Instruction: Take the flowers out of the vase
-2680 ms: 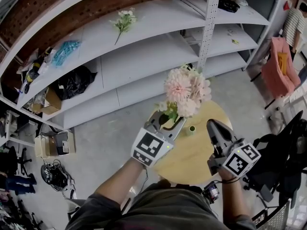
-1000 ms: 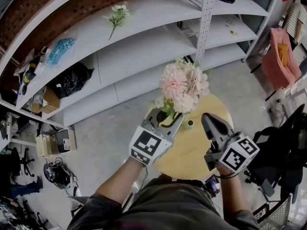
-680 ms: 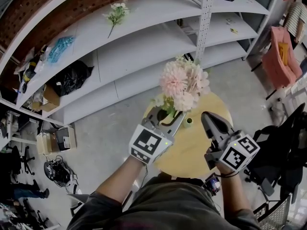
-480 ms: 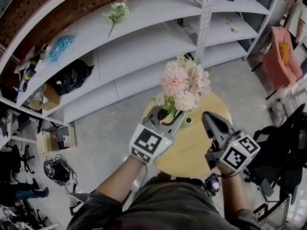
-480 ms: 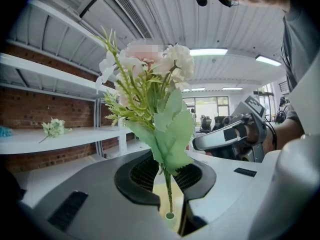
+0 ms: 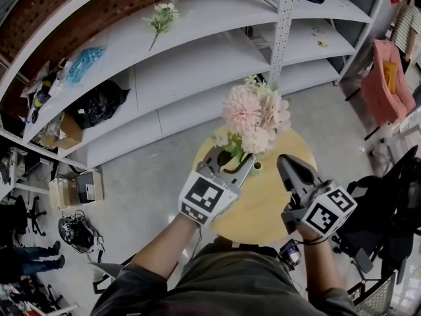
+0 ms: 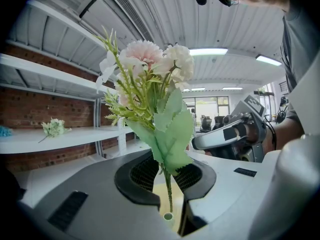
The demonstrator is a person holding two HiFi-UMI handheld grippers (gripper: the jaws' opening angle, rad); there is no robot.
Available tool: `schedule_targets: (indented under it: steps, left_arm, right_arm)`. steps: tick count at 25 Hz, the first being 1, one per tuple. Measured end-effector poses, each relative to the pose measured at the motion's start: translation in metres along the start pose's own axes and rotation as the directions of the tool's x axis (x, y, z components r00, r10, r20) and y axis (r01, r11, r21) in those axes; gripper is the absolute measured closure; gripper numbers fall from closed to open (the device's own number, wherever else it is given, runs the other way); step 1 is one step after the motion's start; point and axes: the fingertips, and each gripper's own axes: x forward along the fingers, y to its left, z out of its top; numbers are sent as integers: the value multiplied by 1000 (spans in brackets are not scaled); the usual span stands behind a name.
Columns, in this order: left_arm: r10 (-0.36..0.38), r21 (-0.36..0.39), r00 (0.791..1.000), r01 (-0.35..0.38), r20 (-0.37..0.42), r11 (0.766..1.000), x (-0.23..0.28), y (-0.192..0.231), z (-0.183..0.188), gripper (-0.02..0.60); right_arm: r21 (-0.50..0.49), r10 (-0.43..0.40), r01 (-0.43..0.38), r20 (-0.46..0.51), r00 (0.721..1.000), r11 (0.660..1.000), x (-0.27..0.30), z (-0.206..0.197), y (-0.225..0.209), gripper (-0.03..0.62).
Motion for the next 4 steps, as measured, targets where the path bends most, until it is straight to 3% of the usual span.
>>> schedule_targets:
  steps: [4]
  left_arm:
    - [2,-1,1000,-2,0,1000,-1,0,0,511]
  right_arm:
    - [2,1,-1,-2,1000,1000,0,-1,1,580]
